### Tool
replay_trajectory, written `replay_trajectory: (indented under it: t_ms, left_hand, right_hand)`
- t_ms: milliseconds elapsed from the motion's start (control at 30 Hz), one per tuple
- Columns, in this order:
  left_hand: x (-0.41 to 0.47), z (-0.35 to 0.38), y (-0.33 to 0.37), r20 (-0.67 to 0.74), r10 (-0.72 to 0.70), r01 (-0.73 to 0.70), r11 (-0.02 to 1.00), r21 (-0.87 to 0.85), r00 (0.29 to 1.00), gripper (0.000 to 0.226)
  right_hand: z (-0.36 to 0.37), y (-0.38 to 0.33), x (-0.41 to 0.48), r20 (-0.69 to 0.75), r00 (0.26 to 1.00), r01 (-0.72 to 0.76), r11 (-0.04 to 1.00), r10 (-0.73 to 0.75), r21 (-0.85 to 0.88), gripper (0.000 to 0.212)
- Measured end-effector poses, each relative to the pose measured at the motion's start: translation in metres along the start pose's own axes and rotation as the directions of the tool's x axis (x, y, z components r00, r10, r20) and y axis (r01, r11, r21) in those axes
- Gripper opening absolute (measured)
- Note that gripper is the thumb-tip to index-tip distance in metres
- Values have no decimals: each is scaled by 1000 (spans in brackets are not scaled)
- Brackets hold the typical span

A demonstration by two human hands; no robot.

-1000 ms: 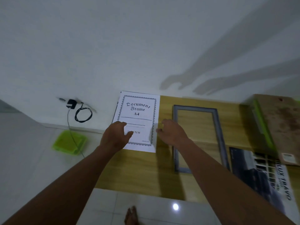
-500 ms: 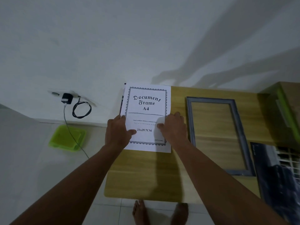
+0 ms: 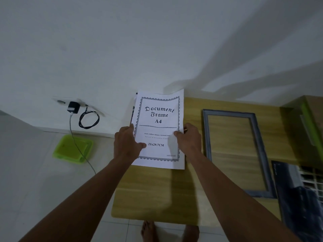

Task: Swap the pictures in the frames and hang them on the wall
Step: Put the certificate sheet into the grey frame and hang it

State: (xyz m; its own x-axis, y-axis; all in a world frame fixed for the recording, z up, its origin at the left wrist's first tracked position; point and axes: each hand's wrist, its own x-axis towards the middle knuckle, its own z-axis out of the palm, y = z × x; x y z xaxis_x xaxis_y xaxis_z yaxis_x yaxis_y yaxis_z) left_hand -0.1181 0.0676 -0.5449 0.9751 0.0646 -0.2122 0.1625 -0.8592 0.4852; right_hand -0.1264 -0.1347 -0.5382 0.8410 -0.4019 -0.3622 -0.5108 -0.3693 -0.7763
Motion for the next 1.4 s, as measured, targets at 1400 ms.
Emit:
replay_trajectory:
  t_ms: [1400]
  left_hand:
    - [-88, -51, 176, -235, 121, -230, 819, -525, 964, 41]
  right_hand:
    - [-202, -82, -73, -84, 992, 113, 933, -90, 341, 31]
